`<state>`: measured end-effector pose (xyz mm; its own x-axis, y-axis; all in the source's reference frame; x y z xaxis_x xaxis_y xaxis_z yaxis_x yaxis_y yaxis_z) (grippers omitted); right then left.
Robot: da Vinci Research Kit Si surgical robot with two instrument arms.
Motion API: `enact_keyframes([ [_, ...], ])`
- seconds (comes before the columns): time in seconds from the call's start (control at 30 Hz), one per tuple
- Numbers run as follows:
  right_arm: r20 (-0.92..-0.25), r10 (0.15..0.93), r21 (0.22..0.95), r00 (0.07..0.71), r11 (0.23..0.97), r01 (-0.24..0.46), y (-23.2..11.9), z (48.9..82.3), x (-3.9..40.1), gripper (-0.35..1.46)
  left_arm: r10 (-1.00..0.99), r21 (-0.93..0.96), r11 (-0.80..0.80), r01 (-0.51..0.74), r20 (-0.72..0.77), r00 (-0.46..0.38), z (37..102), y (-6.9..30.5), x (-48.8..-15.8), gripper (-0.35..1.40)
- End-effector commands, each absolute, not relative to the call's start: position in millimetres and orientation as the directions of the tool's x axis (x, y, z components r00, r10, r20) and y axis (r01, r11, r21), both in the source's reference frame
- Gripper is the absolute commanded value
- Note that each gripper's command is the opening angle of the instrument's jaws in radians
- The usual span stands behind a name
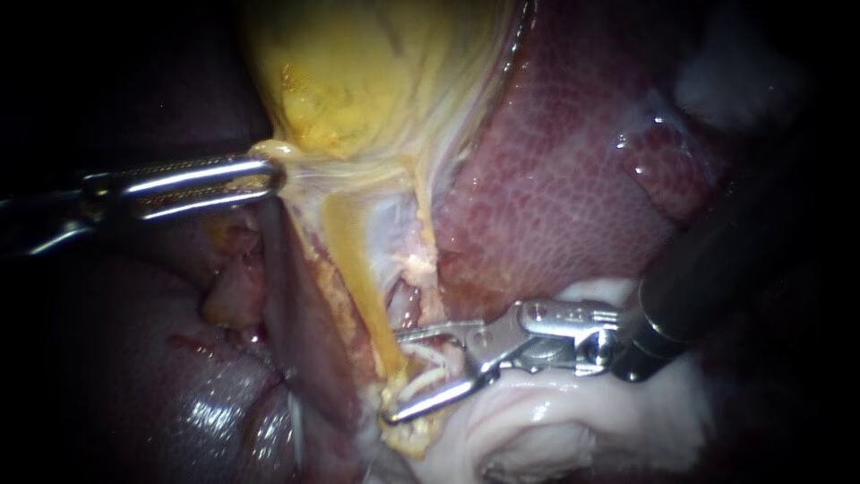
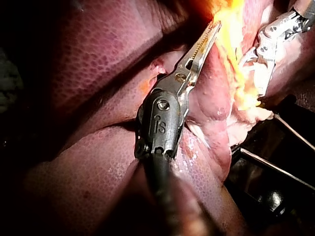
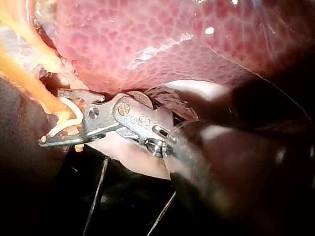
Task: Clipping first clip left tube
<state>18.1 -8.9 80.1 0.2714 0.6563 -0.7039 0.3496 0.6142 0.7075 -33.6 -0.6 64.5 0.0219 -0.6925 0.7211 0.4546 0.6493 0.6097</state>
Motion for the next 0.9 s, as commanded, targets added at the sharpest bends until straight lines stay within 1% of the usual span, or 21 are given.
enact_keyframes([
  [0.03,-0.699,0.659,0.712,0.278,0.605,0.357,-9.3,80.4,18.4,0.59,-0.693,0.611,0.649,0.453,0.721,0.022,64.6,-0.6,-33.6,-0.35],
  [0.33,-0.67,0.674,0.732,0.312,0.531,0.426,-12.0,82.1,19.8,0.58,-0.693,0.608,0.647,0.46,0.721,0.021,66.1,0.3,-32.9,-0.35],
  [0.6,-0.657,0.694,0.726,0.296,0.475,0.497,-11.5,81.5,19.9,0.55,-0.697,0.611,0.642,0.463,0.717,0.019,67.0,0.8,-32.8,-0.35],
  [0.77,-0.657,0.695,0.723,0.293,0.468,0.508,-11.4,80.8,20.8,0.55,-0.696,0.611,0.641,0.465,0.718,0.015,67.2,0.9,-33.1,-0.35],
  [0.9,-0.649,0.712,0.721,0.269,0.462,0.517,-10.6,80.1,21.3,0.55,-0.695,0.61,0.641,0.465,0.719,0.015,67.3,0.7,-33.6,-0.35],
])
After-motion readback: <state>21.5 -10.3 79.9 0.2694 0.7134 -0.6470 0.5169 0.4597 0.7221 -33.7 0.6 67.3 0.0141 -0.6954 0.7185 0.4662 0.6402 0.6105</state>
